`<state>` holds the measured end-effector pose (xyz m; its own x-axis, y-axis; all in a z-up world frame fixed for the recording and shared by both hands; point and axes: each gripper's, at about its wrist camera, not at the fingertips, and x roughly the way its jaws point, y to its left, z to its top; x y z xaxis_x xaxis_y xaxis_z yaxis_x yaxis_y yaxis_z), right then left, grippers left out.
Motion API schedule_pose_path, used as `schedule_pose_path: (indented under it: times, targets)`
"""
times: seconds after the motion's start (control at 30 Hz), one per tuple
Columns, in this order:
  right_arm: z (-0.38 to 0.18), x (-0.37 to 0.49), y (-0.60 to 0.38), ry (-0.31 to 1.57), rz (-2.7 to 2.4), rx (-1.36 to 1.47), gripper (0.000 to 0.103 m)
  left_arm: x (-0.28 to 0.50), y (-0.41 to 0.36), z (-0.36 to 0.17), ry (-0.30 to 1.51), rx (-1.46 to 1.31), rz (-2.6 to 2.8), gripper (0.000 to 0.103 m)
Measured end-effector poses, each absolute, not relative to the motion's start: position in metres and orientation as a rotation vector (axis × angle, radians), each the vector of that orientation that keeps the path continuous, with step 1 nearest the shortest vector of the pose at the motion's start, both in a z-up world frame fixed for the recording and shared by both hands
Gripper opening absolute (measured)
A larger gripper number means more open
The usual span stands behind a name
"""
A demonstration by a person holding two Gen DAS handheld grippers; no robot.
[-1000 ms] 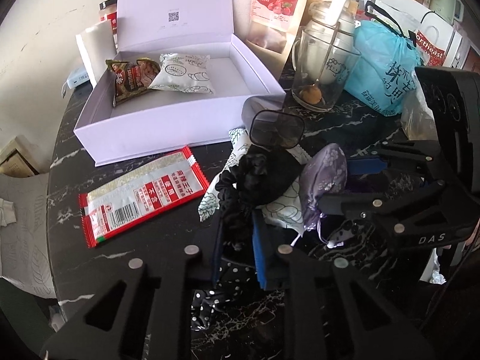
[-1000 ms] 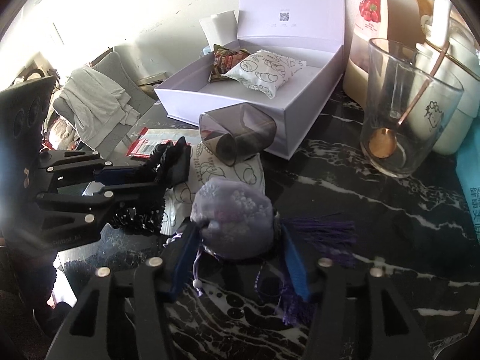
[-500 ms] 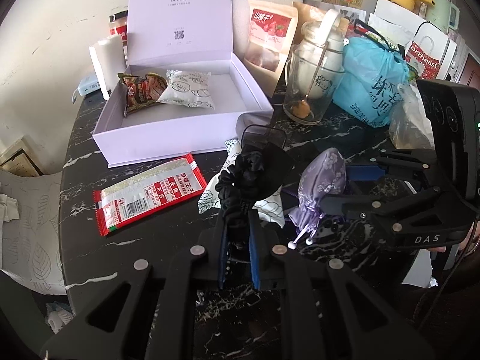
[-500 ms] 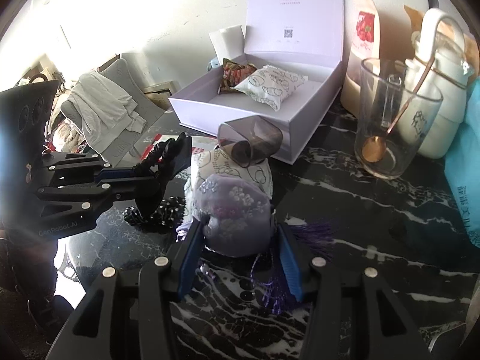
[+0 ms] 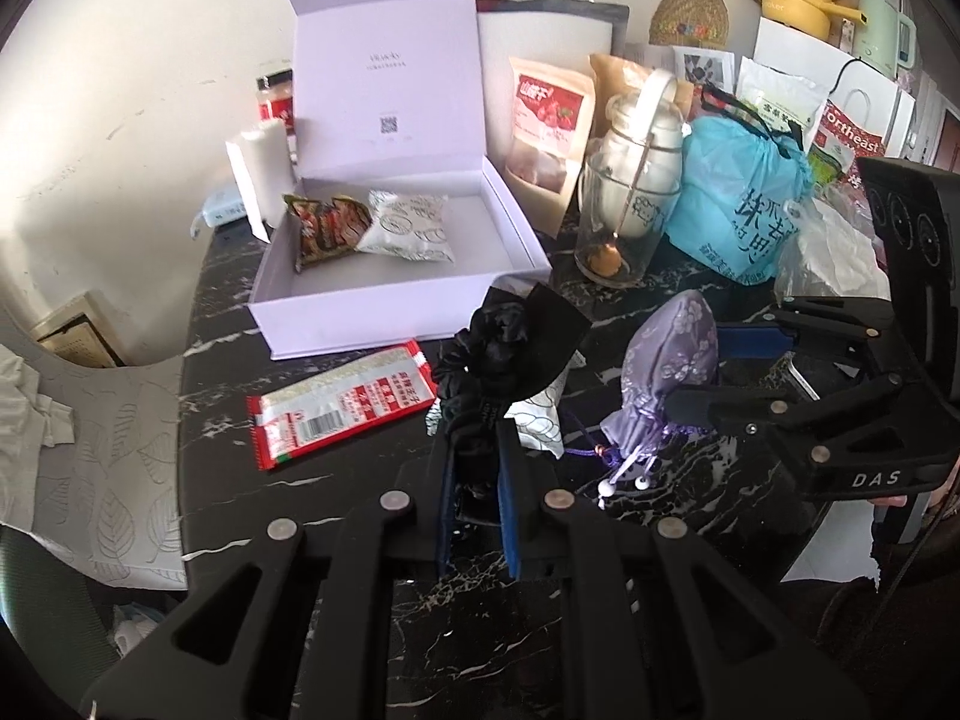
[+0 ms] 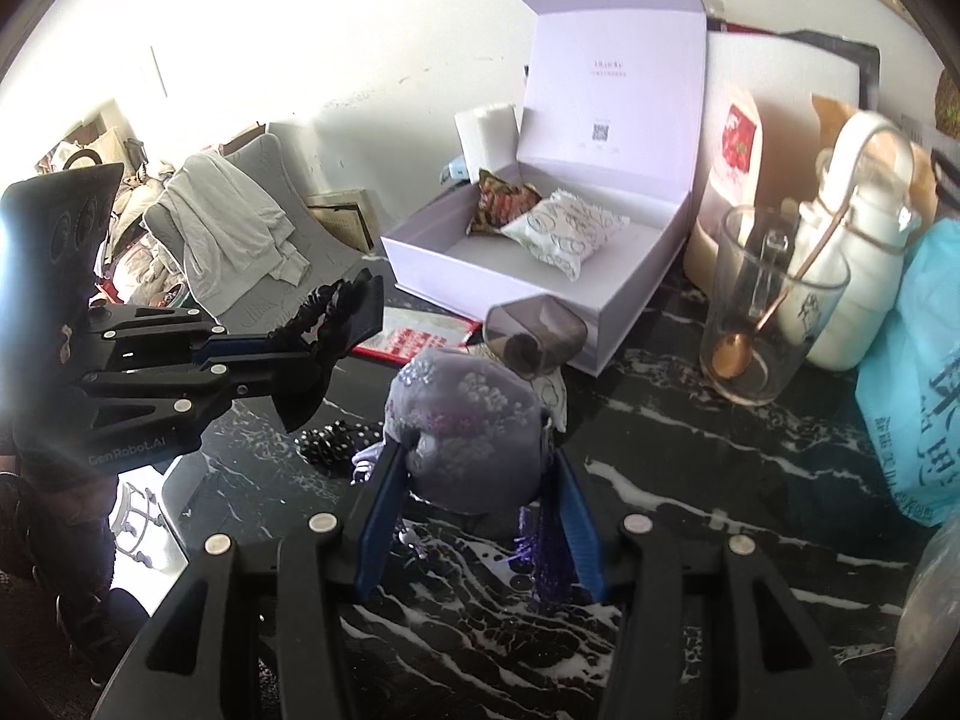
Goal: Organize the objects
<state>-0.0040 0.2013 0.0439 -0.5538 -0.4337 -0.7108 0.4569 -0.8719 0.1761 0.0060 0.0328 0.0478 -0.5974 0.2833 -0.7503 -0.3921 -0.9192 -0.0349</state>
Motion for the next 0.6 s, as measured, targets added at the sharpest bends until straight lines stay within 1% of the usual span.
schedule_pose_path:
  times: [0.27,0.6]
  targets:
    - [0.068,0.004,0.196,0.070,-2.387,1.007,0.050,0.016,0.030,0.075,0.192,-1.099,2.569,0.012]
    - [0.087,-0.005,0.194,0.086,-2.384,0.956,0.050,0.007,0.032,0.098,0.229,-1.070,2.589,0.012]
